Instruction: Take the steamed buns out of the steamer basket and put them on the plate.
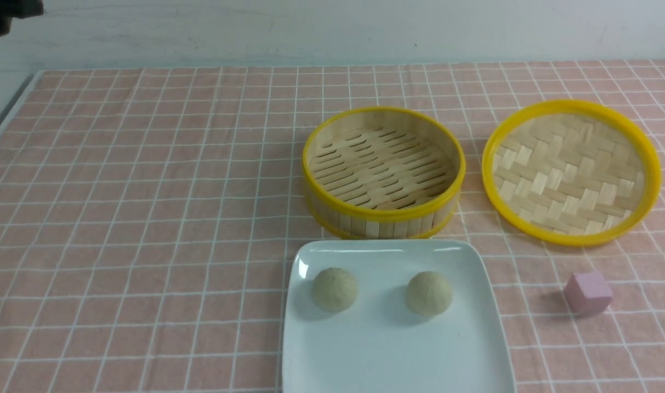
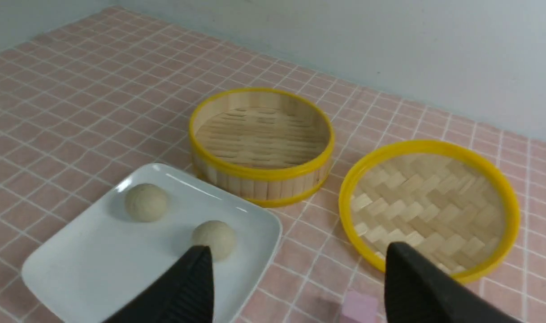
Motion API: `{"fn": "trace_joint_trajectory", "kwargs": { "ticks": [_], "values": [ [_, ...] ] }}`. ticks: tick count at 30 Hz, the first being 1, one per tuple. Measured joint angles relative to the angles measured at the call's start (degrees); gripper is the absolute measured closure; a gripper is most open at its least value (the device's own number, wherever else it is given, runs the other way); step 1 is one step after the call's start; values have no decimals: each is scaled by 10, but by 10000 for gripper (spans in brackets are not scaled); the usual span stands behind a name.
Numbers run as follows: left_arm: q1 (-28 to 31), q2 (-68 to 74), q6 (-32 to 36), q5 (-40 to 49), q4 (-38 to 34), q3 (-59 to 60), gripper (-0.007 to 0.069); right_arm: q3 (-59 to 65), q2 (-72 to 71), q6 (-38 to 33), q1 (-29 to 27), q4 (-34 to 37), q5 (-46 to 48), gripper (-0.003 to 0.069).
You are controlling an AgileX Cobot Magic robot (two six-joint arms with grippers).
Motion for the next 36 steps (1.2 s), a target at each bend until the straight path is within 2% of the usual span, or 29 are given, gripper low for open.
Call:
{"fn": "trace_joint_trajectory", "kwargs": {
  "ticks": [3,4,5,11,18,31,36],
  "values": [
    [0,0,0,0,-1,0,104,87,-49,1,0,13,-107,155],
    [0,0,0,0,-1,0,104,99,-53,1,0,13,-114,155],
    [0,0,0,0,-1,0,104,148,-80,3,0,12,-175,155],
    [0,0,0,0,-1,0,122,248,-103,8,0,-2,-265,177],
    [0,0,0,-5,-3,0,156,290,-103,14,0,-6,-272,249],
    [0,0,0,-8,-3,0,160,290,-103,14,0,-11,-276,441],
    [0,0,0,-8,-3,0,160,290,-103,14,0,-13,-276,452]
  ]
}}
